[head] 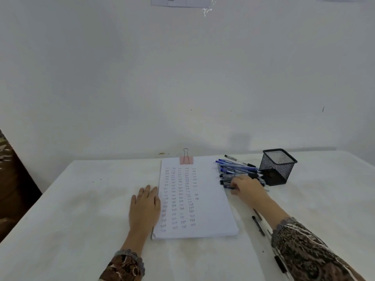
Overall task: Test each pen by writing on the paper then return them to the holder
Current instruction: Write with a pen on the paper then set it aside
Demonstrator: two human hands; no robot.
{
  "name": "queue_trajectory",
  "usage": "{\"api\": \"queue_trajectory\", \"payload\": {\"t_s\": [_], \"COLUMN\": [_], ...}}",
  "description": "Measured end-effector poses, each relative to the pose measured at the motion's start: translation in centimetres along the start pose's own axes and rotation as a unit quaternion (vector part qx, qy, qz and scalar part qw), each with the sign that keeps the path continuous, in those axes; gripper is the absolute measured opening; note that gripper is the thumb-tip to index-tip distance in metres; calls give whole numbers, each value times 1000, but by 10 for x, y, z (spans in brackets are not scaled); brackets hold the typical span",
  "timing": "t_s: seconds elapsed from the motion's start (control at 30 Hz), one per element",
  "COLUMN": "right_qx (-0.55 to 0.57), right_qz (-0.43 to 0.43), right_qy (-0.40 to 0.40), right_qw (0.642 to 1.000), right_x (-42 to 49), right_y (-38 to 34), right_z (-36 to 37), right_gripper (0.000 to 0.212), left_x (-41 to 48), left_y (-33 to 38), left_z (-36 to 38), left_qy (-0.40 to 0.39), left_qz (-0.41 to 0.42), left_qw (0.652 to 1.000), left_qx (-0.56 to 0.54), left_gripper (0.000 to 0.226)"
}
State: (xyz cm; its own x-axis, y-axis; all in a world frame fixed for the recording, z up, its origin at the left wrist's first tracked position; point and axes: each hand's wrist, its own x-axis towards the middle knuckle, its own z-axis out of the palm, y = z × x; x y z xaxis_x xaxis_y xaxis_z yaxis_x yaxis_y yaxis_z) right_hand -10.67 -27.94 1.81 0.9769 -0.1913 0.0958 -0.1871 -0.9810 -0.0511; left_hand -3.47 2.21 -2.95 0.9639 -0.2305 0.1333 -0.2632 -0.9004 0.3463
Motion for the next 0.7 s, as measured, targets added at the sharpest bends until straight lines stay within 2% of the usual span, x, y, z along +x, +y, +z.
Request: {"api": "queue_trajectory", "payload": {"t_s": [0.07,0.1,0.13,0.17,0.2,0.27,0.3,0.37,0.43,0.5,0.57,0.63,0.7], "right_qx": [165,280,395,516,644,838,883,929,950,959,964,963,958], "right_qz": [-6,-10,-5,13,37,74,80,105,136,150,158,164,168], "right_qy": [61,84,100,105,99,66,62,84,111,134,148,156,153], "right_qw": [984,956,913,850,758,537,458,344,257,198,154,145,174], "right_x": [-2,-3,-4,-5,-5,-3,-3,-2,-3,-4,-6,-5,0], "right_y": [-5,-10,-17,-25,-33,-48,-55,-66,-73,-78,-81,-82,-83], "right_z": [-8,-16,-26,-36,-45,-54,-53,-37,-14,6,20,24,24], "right_gripper": [22,18,15,17,24,46,54,58,49,40,38,43,49], "left_x": [0,0,0,0,0,1,1,0,0,0,0,0,0], "left_y": [0,1,1,1,0,0,0,0,0,0,1,1,1], "left_z": [0,0,0,1,1,1,1,1,0,0,0,0,0], "left_qy": [4,4,3,2,2,3,4,4,-1,-2,-2,-2,-1], "left_qz": [2,1,1,0,-1,-1,0,0,-2,-5,-3,-3,-3], "left_qw": [1000,1000,1000,1000,1000,1000,1000,1000,1000,1000,1000,1000,1000], "left_qx": [0,2,5,6,5,2,1,1,-4,-8,-4,-5,-6], "left_gripper": [46,46,46,46,46,46,46,46,46,46,46,46,46]}}
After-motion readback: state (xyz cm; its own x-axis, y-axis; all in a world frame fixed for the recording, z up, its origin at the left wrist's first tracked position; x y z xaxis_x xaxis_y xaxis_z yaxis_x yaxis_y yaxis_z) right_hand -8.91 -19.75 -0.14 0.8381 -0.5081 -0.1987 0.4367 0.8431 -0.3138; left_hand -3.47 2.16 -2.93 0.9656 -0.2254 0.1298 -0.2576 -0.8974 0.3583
